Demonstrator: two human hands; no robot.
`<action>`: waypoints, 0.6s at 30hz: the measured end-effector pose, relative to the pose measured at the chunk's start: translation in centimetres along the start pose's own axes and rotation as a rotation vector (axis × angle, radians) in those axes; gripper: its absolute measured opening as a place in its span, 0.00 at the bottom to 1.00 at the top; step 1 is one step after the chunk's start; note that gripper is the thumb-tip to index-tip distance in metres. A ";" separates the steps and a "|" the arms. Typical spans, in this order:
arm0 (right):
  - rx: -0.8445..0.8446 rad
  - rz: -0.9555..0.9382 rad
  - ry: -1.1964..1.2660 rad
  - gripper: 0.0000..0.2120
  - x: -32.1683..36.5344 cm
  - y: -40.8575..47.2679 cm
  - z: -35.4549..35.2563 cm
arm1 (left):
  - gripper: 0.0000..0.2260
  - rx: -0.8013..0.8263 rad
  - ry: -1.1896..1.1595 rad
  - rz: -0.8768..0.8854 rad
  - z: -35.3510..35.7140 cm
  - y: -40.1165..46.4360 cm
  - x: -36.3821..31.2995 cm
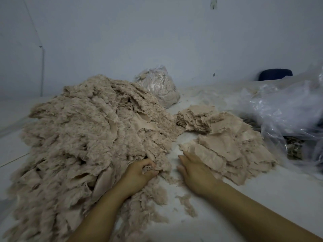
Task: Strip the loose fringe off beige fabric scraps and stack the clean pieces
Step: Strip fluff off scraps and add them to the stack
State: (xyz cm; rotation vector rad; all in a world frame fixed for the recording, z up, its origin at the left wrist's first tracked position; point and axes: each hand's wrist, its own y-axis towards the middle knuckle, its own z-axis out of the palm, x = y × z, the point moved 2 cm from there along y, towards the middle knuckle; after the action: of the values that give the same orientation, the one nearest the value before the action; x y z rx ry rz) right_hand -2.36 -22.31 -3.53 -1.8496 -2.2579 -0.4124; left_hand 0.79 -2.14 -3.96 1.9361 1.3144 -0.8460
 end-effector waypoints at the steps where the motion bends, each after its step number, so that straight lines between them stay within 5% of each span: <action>1: 0.058 0.007 -0.045 0.25 0.3 -0.3 0.5 | 0.07 -0.003 -0.011 -0.006 0.0 0.0 -0.1; 6: 0.037 -0.129 0.214 0.23 2.2 -1.9 0.9 | 0.05 -0.014 -0.060 -0.009 0.0 0.0 -0.3; 9: 0.077 -0.104 0.133 0.23 2.3 -2.2 0.4 | 0.02 -0.033 -0.106 -0.024 -0.1 -0.2 -0.7; 11: 0.074 -0.220 0.253 0.16 3.2 -2.9 0.4 | 0.04 -0.044 -0.187 -0.022 -0.2 -0.4 -1.1; 15: -0.125 0.032 0.663 0.18 4.2 -1.9 -1.0 | 0.07 -0.033 -0.456 -0.086 -0.1 -0.7 -2.2; 18: 0.123 0.132 0.910 0.17 5.1 -1.0 -0.7 | 0.06 -0.076 -0.671 -0.132 0.6 -0.7 -2.7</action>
State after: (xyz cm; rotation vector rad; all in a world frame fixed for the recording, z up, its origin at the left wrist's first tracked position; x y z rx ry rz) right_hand -4.34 -17.98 -1.35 -1.3257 -1.4911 -0.8521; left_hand -0.76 -3.90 -2.27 1.3294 1.0402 -1.3402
